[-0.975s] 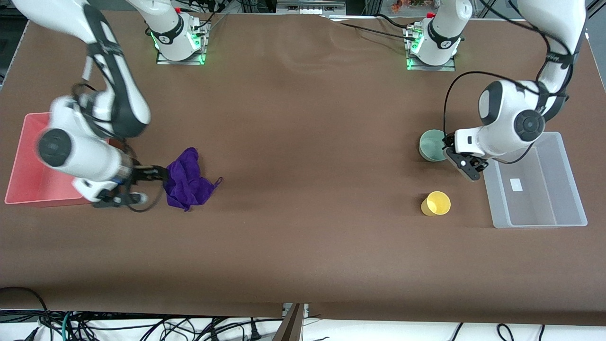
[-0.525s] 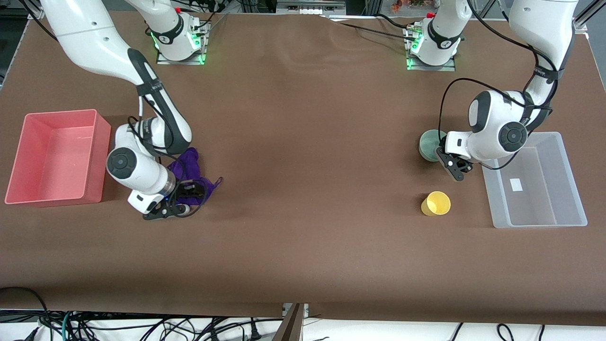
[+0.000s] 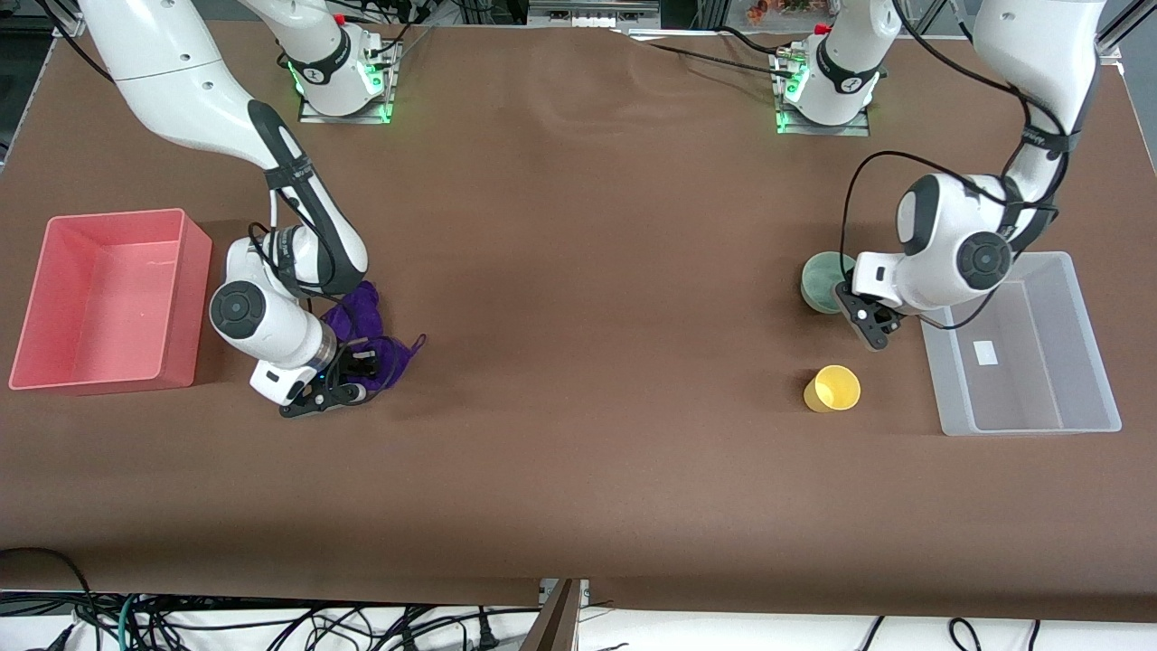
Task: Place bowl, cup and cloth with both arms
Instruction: 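Carry the cloth into the pink bin while the left gripper places the bowl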
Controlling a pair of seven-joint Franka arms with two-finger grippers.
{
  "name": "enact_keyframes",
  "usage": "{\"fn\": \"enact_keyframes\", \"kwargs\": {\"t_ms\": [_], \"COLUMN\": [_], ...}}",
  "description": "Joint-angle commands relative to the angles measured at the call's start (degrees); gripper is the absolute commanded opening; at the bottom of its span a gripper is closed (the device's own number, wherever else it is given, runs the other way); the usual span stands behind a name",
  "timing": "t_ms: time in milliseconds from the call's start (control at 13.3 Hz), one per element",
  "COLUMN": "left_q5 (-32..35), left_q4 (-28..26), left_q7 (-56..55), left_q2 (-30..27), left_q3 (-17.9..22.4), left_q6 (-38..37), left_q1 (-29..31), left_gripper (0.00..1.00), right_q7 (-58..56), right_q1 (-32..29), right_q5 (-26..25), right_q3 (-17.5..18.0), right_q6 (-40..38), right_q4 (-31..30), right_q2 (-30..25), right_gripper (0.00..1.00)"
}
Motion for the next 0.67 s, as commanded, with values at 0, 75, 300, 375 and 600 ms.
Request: {"fn": "enact_keyframes", "kwargs": {"t_ms": [0,75,300,375,600], "left_q5": [1.7,2.5,4.1,3.9,3.7], "left_q4": [5.9,10.0,16.0,18.5,22.3], "left_q7": [10.3,13.8,24.0,28.4,35.3], "left_q2": [-6.1,-6.0,-5.1,-2.8,4.3], "left_q3": [0.7,1.6,7.8,9.4,12.9], "left_q6": [-12.4,-16.2,-18.0,-17.9,-16.4], "left_q1": [0.7,1.0,1.5,3.0,5.0], "left_gripper": [0.0,0.0,0.0,0.0,0.0], "right_q7": [-1.3,-1.3,-1.5,-1.5,-6.8], "right_q1": [-0.5,-0.7,-0.8,-0.9,-2.6], "right_q5": [0.5,0.5,0.5,0.4,0.1], "right_q3": [0.0,0.0,-0.4,-0.5,-2.1], "right_q6": [0.0,-1.8,-5.5,-10.5,-32.9], "right_q4": [-1.7,-1.1,0.6,3.0,15.8], "right_q2": [-2.2,-2.5,-4.2,-5.4,-7.7], "right_gripper": [0.0,0.0,0.0,0.0,0.0]}}
